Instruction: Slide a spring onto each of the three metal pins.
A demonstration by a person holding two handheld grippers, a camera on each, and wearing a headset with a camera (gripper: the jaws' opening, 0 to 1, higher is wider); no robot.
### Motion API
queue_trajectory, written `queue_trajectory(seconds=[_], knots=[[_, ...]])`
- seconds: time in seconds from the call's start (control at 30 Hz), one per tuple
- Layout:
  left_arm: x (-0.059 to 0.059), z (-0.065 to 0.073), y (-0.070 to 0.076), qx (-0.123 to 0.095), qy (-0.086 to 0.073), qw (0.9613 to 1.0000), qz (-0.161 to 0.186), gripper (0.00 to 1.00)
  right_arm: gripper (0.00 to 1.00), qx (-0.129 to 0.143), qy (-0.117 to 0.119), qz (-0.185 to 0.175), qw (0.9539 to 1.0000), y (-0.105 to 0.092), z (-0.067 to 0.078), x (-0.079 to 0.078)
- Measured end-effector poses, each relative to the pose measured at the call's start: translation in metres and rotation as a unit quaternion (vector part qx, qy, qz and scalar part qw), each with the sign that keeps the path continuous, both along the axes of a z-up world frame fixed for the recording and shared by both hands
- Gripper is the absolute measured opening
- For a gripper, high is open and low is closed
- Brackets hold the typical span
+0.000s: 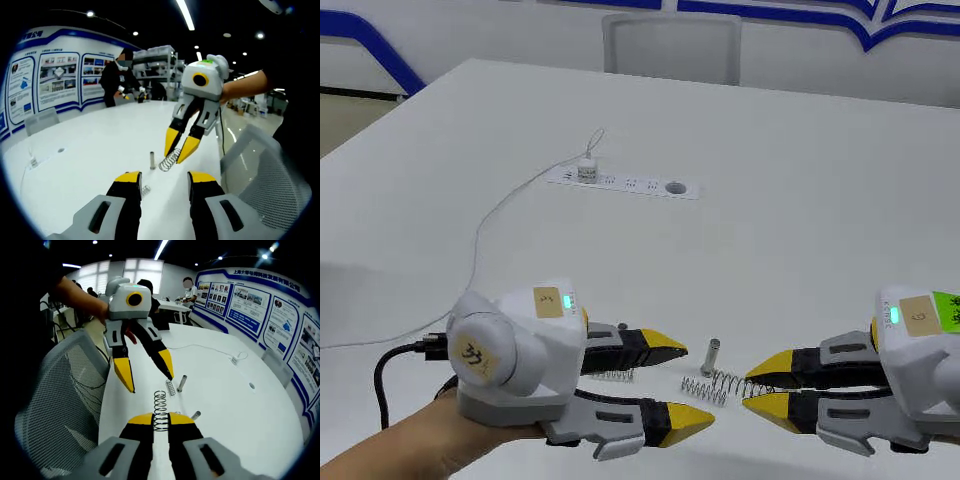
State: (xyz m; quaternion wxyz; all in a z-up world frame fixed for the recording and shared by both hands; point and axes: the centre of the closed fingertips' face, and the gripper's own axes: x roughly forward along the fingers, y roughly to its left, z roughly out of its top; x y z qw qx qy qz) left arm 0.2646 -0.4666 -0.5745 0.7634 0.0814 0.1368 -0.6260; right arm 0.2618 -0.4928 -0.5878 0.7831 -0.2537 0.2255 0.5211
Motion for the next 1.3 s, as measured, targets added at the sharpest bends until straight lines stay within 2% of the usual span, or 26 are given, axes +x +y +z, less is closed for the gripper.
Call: queue_trajectory(seconds=[0.27, 0.37, 0.67, 1.0, 1.23, 1.3], knots=[[-0.007, 0.000, -0.005, 0.002, 0.004, 0.9998, -0.020, 0.32, 0.10, -0.007, -0.005, 0.022, 0.9997, 0.009, 0.002, -0.008], [-0.009, 0.002, -0.007, -0.006, 0.011, 0.9996, -0.025, 0.32, 0.10, -0.009, -0.009, 0.028, 0.9995, 0.011, 0.003, -0.009], [-0.013, 0.000, -0.009, 0.002, 0.011, 0.9993, -0.035, 0.26, 0.10, -0.006, -0.015, 0.046, 0.9988, 0.017, 0.009, -0.013], [-0.018, 0.000, -0.013, 0.011, 0.007, 0.9985, -0.053, 0.15, 0.10, -0.017, -0.023, 0.064, 0.9975, 0.022, 0.008, -0.017], [-0.019, -0.003, -0.013, 0.023, -0.002, 0.9979, -0.061, 0.14, 0.10, -0.028, -0.027, 0.077, 0.9963, 0.023, 0.007, -0.019], [-0.021, -0.004, -0.013, 0.028, -0.008, 0.9973, -0.067, 0.13, 0.10, -0.033, -0.027, 0.083, 0.9957, 0.024, 0.006, -0.020]])
